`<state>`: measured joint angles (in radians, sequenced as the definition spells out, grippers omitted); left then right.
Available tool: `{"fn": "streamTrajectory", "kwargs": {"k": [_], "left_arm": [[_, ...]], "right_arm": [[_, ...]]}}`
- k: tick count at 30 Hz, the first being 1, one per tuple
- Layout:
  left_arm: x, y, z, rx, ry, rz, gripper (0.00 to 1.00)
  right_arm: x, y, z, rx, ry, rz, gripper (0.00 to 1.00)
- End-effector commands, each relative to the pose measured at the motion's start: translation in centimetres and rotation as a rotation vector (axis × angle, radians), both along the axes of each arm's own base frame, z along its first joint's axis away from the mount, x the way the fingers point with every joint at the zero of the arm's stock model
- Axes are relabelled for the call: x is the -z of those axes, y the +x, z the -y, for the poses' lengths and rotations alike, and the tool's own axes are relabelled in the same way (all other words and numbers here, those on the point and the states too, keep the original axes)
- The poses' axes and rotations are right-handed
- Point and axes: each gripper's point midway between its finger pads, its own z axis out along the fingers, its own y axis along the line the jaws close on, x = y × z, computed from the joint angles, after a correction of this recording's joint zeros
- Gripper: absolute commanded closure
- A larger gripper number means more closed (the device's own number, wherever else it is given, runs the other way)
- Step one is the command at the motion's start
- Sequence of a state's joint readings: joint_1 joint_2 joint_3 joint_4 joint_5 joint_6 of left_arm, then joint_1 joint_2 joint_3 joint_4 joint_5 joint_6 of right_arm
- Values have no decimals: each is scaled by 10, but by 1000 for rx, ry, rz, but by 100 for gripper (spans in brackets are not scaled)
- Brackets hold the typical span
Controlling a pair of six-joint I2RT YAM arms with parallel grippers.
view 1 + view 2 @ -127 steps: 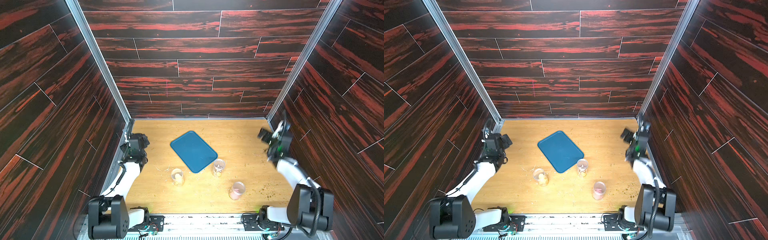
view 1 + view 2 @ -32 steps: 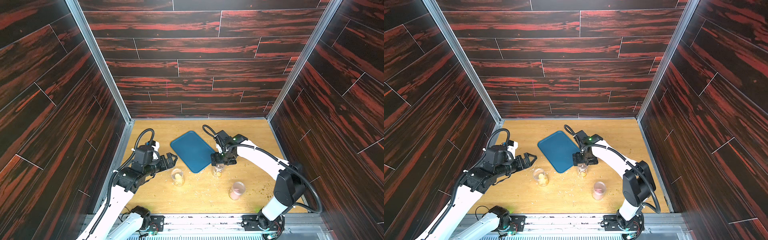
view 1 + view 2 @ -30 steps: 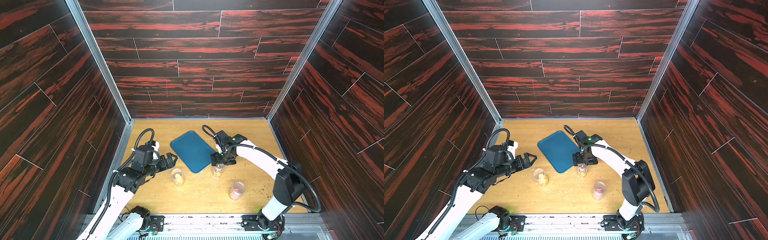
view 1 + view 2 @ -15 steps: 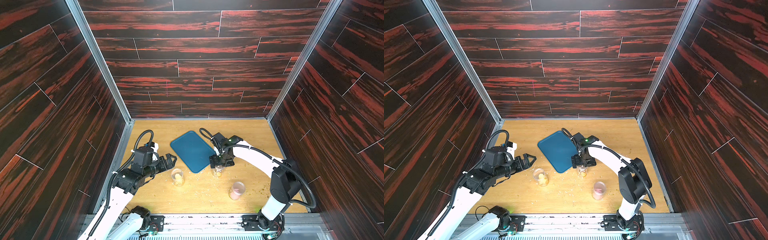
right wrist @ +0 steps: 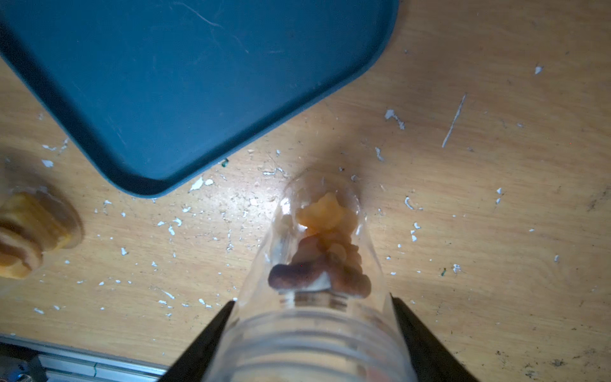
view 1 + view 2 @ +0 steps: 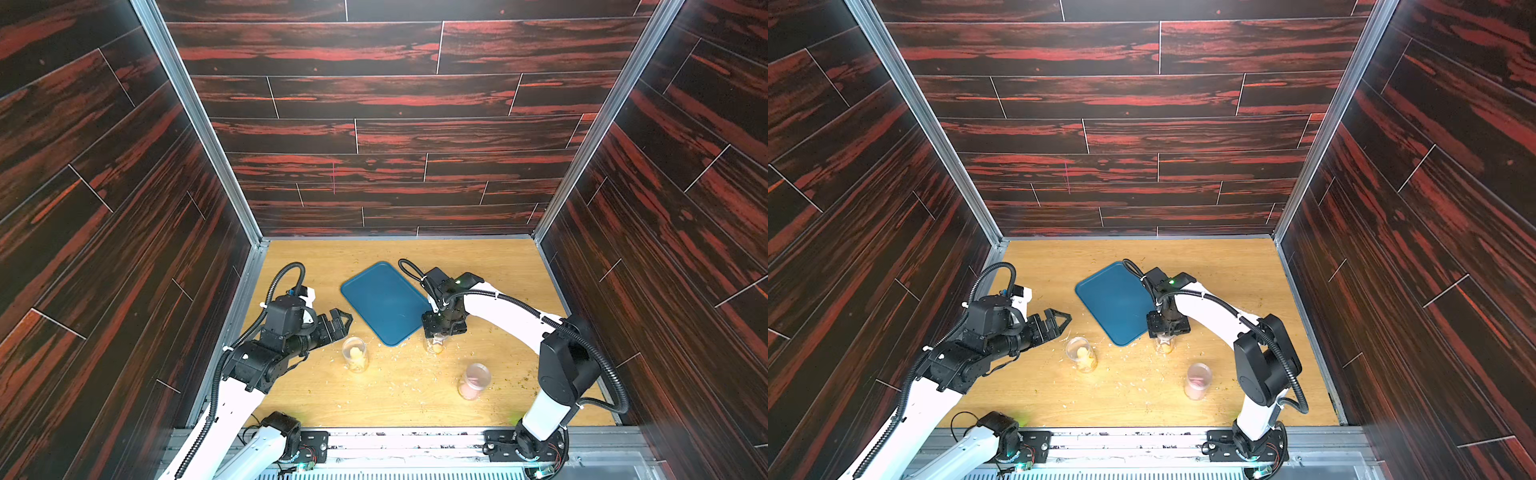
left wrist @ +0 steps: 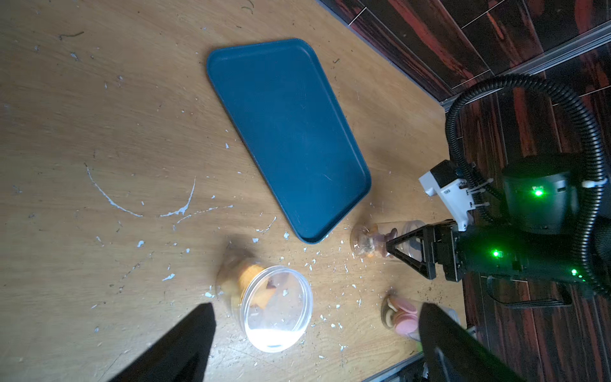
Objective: Pour the cookies out of the jar
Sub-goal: Pick up the jar from the center of the board.
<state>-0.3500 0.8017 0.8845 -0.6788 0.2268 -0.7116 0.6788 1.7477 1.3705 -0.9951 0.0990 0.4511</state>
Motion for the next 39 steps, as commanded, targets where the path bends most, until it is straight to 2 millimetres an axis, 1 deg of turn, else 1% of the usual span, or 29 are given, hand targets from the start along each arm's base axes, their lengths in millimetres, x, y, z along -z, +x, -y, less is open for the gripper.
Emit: {"fn": "streamTrajectory", "kwargs": {"k": [1,5,11,13,17,23,29,31,33,35,39], "left_arm": [[3,-6,-5,-16,8,-10,0],[4,-7,-6,-21,6,-6,0],[3,-5,-4,-12,9,-7,0],[3,-5,-2,-2,7,-7,0],[4,-7,-2,1,5,-3,1],[-3,-8,0,19,-16,42,1],[-6,-6,3,42,-9,67,1],[-9,-5,5,60,-16,94,1],[-15,-4,9,90,-21,136,0],[-27,-2,14,134,-25,209,0],[-35,-1,22,239,33,308,0]], "right_arm": [[-6,-9,6,6,-14,-7,32],[-9,-7,6,7,-10,6,36],[-13,-7,7,15,-1,18,37],[-15,-8,7,16,5,21,39],[-17,-8,4,13,22,25,39],[-24,-7,3,17,42,30,40],[-29,-5,5,29,59,26,40],[-30,-5,4,32,69,18,40],[-37,-6,0,38,112,16,40],[-47,-6,-6,36,170,23,40],[-63,-6,-10,42,269,16,40]]}}
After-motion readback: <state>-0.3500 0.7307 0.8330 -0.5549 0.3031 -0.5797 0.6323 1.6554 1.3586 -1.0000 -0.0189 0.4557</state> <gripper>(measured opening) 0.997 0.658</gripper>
